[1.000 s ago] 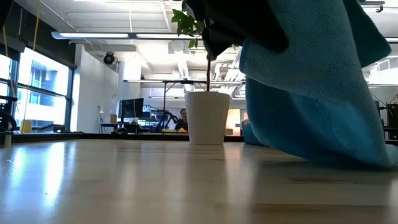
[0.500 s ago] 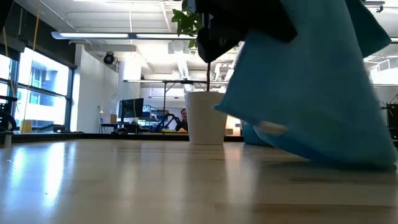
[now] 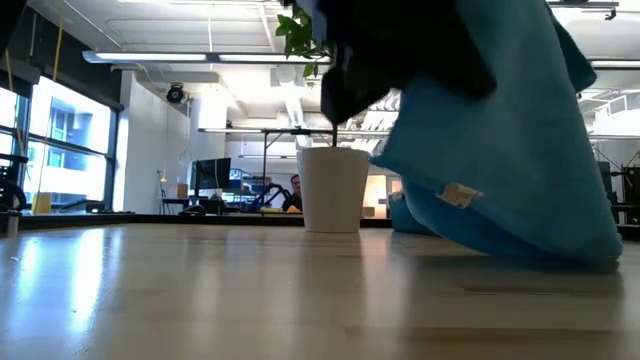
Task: Sort microfiber towel by color & place in baskets
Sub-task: Fold the blue towel
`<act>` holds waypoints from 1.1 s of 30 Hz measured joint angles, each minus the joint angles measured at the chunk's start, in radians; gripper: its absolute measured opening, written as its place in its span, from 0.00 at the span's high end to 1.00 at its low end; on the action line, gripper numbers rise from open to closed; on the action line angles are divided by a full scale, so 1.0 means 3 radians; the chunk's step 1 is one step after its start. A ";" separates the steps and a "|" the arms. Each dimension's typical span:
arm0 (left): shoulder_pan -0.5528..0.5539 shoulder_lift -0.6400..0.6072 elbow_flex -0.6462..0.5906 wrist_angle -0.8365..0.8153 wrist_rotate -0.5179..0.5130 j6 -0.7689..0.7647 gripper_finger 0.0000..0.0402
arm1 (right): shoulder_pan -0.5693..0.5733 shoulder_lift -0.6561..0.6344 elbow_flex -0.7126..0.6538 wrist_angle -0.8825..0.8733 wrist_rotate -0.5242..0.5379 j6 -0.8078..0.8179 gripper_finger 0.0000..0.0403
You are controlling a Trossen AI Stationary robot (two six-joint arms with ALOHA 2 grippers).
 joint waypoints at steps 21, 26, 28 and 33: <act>-0.0102 -0.0120 0.0000 -0.0740 -0.0140 -0.0527 1.00 | 0.0001 -0.0001 -0.0038 0.0001 -0.0031 -0.0054 1.00; -0.0204 -0.0473 0.0000 -0.1507 -0.0139 -0.0708 1.00 | 0.0029 -0.0003 -0.0302 0.0002 -0.0021 -0.0075 1.00; -0.0233 -0.0607 0.0001 -0.1798 -0.0148 -0.0809 1.00 | 0.0044 -0.0005 -0.0474 0.0045 -0.0003 -0.0076 1.00; -0.0263 -0.0947 0.0000 -0.2538 -0.0198 -0.1077 1.00 | 0.0047 -0.0003 -0.0932 0.0209 -0.0004 0.0044 1.00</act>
